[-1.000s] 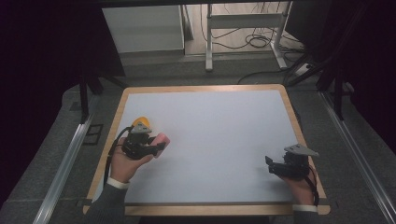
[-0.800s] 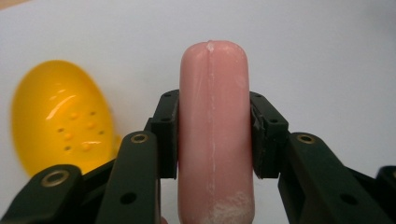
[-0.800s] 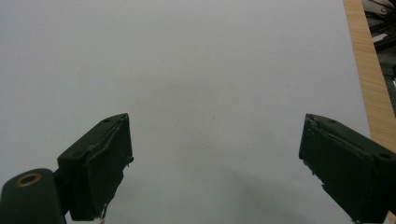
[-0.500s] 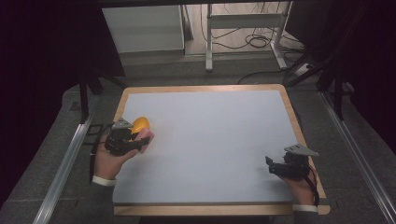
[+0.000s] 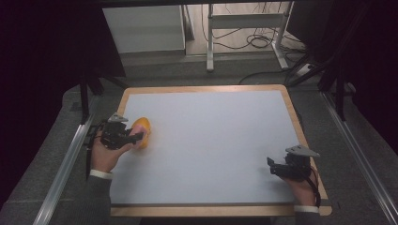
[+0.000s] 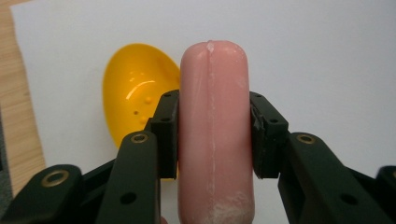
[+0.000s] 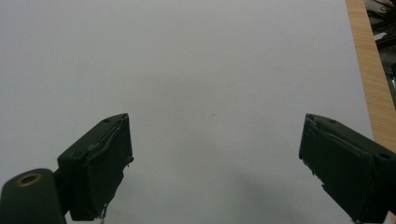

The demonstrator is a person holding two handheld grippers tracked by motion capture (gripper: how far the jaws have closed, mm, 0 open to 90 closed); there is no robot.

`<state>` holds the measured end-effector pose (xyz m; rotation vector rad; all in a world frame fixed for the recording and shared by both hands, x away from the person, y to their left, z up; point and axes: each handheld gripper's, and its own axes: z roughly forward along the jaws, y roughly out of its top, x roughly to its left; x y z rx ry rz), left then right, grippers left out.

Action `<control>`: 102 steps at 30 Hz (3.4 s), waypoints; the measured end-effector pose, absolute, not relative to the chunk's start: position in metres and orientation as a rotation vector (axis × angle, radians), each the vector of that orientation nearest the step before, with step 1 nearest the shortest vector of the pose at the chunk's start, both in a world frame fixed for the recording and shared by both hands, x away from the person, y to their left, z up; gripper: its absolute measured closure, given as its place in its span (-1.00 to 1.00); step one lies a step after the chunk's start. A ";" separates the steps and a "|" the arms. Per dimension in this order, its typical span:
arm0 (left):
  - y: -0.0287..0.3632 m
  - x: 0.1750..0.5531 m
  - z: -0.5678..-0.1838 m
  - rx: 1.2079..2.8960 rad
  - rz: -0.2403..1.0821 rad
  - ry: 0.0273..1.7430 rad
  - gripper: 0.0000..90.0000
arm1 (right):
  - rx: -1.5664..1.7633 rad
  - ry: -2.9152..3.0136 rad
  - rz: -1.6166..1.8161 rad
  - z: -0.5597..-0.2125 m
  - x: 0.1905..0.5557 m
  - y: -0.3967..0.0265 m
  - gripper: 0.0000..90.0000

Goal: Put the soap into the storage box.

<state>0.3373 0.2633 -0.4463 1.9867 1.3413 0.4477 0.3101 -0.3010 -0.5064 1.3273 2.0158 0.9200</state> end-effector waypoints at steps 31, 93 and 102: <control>0.269 0.384 -0.469 2.007 0.422 1.470 0.34 | 1.334 2.014 0.910 -0.508 0.311 -0.302 -0.80; 0.216 0.292 -0.522 1.974 0.257 1.128 -0.43 | 1.300 2.058 0.905 -0.511 0.312 -0.290 -0.80; 0.223 0.292 -0.522 1.964 0.260 1.133 -0.43 | 1.294 2.058 0.894 -0.512 0.313 -0.289 -0.80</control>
